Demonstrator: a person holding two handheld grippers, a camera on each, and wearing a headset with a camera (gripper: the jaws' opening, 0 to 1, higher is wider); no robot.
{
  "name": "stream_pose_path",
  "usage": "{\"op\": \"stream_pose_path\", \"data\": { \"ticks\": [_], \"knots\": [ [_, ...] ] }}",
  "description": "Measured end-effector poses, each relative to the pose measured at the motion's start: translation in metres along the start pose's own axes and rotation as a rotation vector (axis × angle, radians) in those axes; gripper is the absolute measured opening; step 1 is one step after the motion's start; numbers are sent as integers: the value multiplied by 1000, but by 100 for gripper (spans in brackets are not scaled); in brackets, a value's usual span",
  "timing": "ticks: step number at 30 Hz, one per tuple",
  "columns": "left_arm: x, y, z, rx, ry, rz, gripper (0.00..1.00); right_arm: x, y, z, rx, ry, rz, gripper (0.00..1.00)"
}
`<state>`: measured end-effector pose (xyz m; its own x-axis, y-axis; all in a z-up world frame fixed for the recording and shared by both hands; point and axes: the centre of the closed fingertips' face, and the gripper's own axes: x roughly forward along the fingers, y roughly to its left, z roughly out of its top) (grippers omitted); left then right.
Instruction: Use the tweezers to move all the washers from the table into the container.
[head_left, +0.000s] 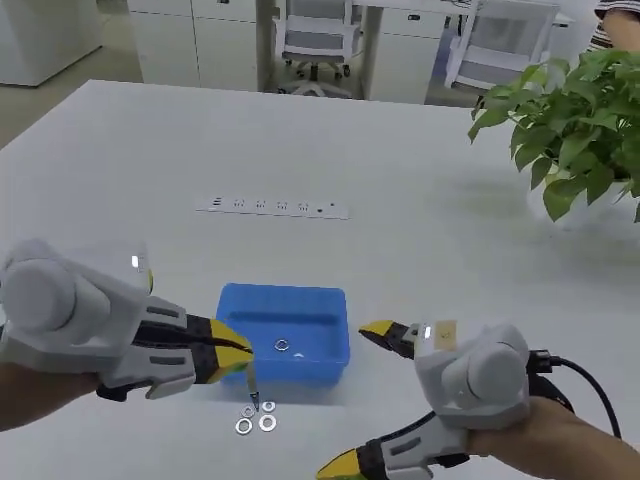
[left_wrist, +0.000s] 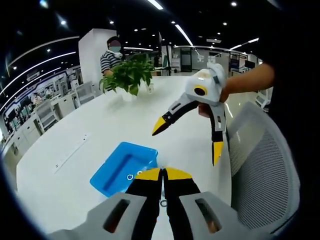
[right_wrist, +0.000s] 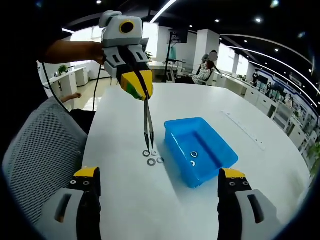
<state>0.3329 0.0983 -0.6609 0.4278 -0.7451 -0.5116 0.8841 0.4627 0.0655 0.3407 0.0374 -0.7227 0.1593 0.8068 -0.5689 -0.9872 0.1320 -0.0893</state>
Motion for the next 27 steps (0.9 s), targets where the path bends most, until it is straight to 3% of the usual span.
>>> {"op": "stream_pose_path", "data": {
  "ticks": [27],
  "knots": [
    [26, -10, -20, 14, 55, -40, 5, 9, 16, -4, -6, 17, 47, 95]
  ]
}}
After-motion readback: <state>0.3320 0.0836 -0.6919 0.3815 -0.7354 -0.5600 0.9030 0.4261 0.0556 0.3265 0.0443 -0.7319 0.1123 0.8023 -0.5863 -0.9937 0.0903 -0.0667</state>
